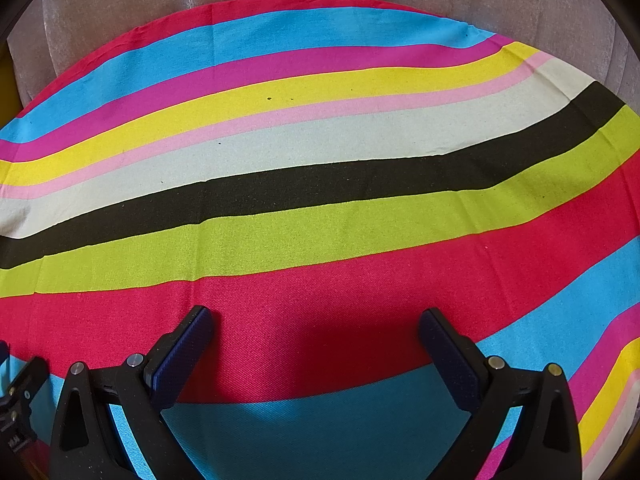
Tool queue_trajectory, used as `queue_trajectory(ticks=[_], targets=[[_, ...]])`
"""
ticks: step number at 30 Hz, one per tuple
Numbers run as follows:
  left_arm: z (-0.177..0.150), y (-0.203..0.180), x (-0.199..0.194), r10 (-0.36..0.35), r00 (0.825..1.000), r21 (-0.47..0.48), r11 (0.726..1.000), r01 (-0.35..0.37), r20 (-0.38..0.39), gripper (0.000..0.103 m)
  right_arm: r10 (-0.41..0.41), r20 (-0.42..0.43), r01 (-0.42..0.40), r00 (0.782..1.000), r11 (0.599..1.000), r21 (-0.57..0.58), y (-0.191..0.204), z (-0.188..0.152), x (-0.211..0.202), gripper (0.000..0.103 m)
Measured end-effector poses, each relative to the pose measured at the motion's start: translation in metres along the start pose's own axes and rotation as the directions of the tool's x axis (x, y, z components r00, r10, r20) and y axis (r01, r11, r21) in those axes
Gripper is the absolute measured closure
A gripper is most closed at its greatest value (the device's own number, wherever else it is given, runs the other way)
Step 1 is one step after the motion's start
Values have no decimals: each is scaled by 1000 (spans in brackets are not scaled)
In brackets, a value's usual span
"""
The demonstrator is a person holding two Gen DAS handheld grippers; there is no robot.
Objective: Organize objects
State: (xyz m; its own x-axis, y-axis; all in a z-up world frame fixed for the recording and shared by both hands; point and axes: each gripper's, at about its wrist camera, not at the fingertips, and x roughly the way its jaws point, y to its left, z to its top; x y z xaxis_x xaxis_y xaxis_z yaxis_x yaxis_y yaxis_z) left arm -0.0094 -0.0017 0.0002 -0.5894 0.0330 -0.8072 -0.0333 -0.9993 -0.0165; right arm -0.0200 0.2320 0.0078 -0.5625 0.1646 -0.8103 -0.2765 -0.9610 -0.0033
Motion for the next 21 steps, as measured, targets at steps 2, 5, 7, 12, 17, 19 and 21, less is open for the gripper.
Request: queue_trajectory(ticks=[2,5,7,12,17,19,21], targets=[[3,1,3,-3,1000,4,1000,3,-1,0,0,0,0,1000,1000,0,0,0,0,0],[3,1,3,-5,1000,7,1000,5,-1,0,0,0,0,1000,1000,0,0,0,0,0],[4,1,3,-5,1000,7,1000,5,-1,0,0,0,0,1000,1000,0,0,0,0,0],[4,1,3,-6,1000,7,1000,6,-1,0,0,0,0,1000,1000,0,0,0,0,0],[4,1,3,-6,1000,8,1000,6,-1,0,0,0,0,1000,1000,0,0,0,0,0],[4,1,3,-6,1000,8,1000,6,-1,0,0,0,0,1000,1000,0,0,0,0,0],[4,1,3,-6,1000,8,1000,6,-1,0,0,0,0,1000,1000,0,0,0,0,0]])
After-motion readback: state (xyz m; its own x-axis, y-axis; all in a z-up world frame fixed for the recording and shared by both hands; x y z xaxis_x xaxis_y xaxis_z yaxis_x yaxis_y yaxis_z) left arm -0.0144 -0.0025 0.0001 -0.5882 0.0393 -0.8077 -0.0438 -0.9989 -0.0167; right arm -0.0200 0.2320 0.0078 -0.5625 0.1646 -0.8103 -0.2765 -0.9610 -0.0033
